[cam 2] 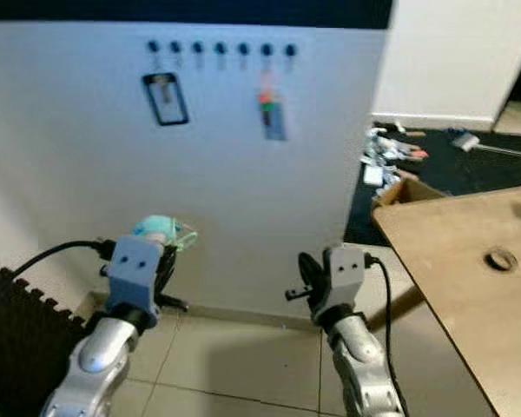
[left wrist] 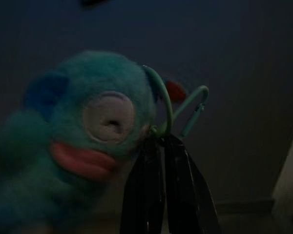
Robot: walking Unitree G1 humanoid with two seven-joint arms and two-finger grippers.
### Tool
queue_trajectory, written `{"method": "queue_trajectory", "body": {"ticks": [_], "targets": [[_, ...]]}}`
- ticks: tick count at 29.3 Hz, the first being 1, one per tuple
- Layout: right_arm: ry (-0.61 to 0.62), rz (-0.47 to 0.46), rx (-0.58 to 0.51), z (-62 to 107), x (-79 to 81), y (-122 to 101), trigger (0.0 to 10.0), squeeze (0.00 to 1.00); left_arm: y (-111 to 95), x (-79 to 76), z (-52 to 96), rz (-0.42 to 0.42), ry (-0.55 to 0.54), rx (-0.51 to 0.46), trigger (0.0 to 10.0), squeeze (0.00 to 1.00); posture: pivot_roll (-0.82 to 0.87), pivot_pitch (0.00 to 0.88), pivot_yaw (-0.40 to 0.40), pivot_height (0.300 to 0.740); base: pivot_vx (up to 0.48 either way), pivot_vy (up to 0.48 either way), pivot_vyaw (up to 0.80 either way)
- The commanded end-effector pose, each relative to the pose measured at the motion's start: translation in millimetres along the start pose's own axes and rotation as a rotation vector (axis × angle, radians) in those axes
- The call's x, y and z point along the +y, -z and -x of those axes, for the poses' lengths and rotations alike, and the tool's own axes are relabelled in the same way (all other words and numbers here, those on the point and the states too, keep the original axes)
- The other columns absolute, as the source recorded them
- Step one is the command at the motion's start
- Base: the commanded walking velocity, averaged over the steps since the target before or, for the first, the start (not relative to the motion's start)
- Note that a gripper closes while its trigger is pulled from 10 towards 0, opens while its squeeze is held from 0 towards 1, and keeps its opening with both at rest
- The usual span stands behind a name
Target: Hang keys on a hook
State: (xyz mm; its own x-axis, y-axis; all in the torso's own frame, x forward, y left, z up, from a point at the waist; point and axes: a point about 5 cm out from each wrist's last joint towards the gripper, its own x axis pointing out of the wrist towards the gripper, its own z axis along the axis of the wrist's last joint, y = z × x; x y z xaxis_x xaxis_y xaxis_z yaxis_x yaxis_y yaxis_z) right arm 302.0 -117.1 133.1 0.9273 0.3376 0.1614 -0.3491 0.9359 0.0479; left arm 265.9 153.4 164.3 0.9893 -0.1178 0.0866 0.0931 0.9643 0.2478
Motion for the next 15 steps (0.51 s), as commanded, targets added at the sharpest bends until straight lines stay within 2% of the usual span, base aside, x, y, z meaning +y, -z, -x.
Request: {"method": "queue_trajectory", "body": {"ticks": [1, 12, 15], "targets": [[0.015, 0.002, 0.030, 4.3, -1.8, 7.1, 10.0, 0.00, 3.2, -1.7, 1.6, -0.012, 0.008, 0.019, 10.0, 0.00, 0.21, 0.115, 0.019, 0.740, 0.000, 0.000, 0.00], [0.037, -0.022, 0.008, 1.7, -2.5, 4.7, 10.0, 0.00, 2.3, -0.2, -0.7, -0.012, 0.002, 0.014, 10.0, 0.00, 0.20, 0.106, 0.019, 0.740, 0.000, 0.000, 0.00], [0.055, -0.007, -0.021, -1.2, -1.0, 0.3, 10.0, 0.00, -4.8, 1.6, -5.6, 0.004, -0.013, -0.023, 10.0, 0.00, 0.20, 0.102, 0.018, 0.740, 0.000, 0.000, 0.00]]}}
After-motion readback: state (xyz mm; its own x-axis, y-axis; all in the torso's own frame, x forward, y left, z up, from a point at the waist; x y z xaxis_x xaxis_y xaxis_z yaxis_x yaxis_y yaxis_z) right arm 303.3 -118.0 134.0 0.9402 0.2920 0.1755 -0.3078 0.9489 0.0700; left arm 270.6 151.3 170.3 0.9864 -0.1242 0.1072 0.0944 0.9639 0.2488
